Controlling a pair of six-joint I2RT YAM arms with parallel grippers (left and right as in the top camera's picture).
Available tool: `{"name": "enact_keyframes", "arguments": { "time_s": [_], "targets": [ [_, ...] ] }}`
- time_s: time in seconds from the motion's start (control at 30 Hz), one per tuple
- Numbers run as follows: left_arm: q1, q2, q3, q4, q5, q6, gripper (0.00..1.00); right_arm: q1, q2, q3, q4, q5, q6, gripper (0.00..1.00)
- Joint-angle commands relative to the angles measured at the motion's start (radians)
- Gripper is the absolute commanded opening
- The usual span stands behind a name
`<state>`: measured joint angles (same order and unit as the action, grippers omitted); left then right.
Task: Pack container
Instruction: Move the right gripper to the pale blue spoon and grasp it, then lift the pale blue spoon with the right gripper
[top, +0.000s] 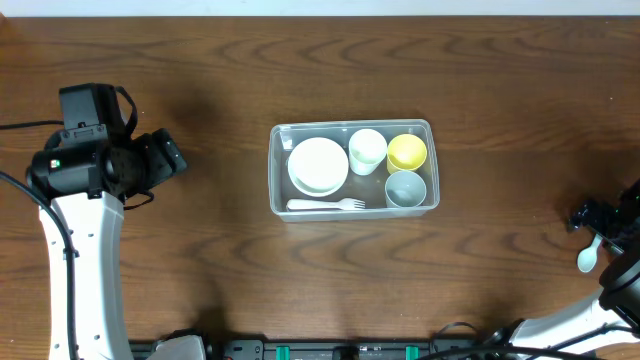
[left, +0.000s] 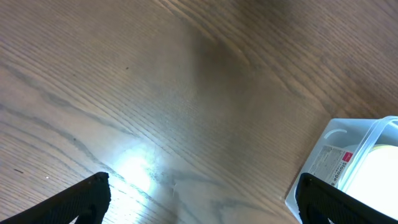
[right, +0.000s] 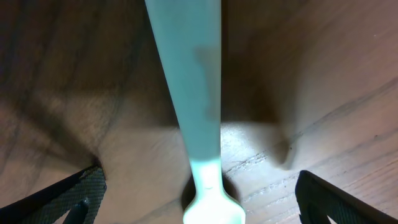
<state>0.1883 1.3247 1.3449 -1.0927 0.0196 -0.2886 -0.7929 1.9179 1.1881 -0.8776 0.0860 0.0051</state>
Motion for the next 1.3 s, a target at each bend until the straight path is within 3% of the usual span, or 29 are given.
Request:
{"name": "enact_keyframes", "arguments": {
  "time_s": [0.0, 0.6, 0.77, 1.07, 1.2, 1.27],
  "targets": [
    [0.004, 0.002, -0.004, -0.003, -0.005, -0.001, 0.95, -0.008, 0.009, -0.011, 0.013, 0.011, -0.014, 0.99],
    [0.004, 0.002, -0.004, -0.006, -0.005, -0.002, 0.95, -0.008, 0.028, -0.067, 0.06, -0.035, -0.014, 0.96],
    [0.004, 0.002, -0.004, -0.006, -0.005, -0.001, 0.95, -0.008, 0.028, -0.067, 0.063, -0.035, 0.014, 0.79],
    [0.004, 0.002, -0.004, -0.006, -0.005, -0.001, 0.95, -0.008, 0.028, -0.067, 0.06, -0.039, 0.024, 0.61],
    [0.004, 0.002, -0.004, -0.006, -0.005, -0.001, 0.95, -0.008, 0.028, -0.067, 0.062, -0.039, 0.025, 0.43],
    [0.004, 0.002, -0.004, -0.007, -0.005, -0.001, 0.95, -0.008, 0.028, -0.067, 0.063, -0.039, 0.041, 0.4]
  ]
}}
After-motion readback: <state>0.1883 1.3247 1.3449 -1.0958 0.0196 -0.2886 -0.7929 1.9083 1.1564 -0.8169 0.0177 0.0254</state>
